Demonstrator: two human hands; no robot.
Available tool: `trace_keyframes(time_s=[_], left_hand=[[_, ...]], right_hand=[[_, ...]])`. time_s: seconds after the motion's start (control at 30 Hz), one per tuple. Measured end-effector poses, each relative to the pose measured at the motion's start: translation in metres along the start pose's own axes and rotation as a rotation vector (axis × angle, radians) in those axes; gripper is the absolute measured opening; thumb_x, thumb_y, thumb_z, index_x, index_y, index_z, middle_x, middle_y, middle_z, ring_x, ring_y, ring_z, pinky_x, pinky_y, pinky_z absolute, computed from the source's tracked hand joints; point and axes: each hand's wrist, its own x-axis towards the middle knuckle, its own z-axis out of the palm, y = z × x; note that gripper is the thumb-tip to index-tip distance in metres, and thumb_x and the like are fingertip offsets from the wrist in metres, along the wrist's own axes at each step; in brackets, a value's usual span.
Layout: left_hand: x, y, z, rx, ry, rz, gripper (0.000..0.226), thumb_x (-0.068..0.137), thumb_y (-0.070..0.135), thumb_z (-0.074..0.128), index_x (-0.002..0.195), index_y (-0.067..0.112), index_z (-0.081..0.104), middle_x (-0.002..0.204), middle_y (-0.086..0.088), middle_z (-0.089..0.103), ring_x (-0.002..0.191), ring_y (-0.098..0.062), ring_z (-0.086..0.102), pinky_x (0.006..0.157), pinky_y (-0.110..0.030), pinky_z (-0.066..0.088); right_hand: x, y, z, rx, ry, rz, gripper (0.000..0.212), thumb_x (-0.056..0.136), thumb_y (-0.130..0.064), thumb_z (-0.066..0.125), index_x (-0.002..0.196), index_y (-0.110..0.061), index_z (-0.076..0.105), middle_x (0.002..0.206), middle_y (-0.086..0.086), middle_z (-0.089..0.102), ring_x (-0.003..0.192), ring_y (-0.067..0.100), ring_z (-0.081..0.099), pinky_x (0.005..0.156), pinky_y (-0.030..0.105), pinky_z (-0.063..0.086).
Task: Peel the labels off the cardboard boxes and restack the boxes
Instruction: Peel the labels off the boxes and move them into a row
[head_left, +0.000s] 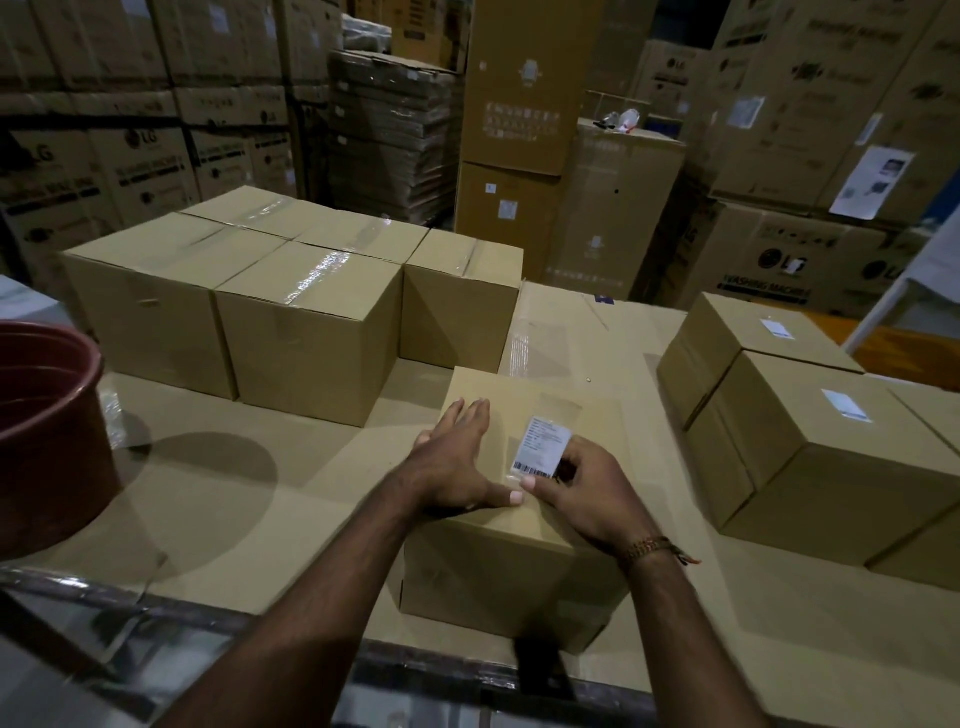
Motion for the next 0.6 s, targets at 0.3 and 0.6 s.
trace_keyframes(time_s=[0.3,0.6], left_hand=[[0.0014,-0.0019,0.0,-0.011,0.004,0.005,0.134,0.078,0.066,0.081,0.168,0.024,-0.009,0.176,0.004,-0.013,0.161,-0.019,-0.014,0.127,-0.058,0.004],[-0.0031,0.0039,-0.0036,-0.006,-0.011,-0.009,0.132,0.08,0.063,0.081,0.168,0.023,-0.009,0.176,0.004,-0.014,0.161,-0.019,-0.014,0.128,-0.057,0.005]], right_hand=[[0.0015,0.0016,-0.0009,-0.119,0.0,-0.055,0.046,0.089,-0.046,0.077,0.131,-0.031,0.074,0.129,-0.011,0.071,0.119,0.017,0.063,0.103,0.048,0.055],[0.0022,0.0057,-0.002,-0.086,-0.038,-0.049,0.061,0.082,-0.067,0.064,0.133,-0.035,0.071,0.129,-0.02,0.069,0.122,0.013,0.062,0.103,0.047,0.055]])
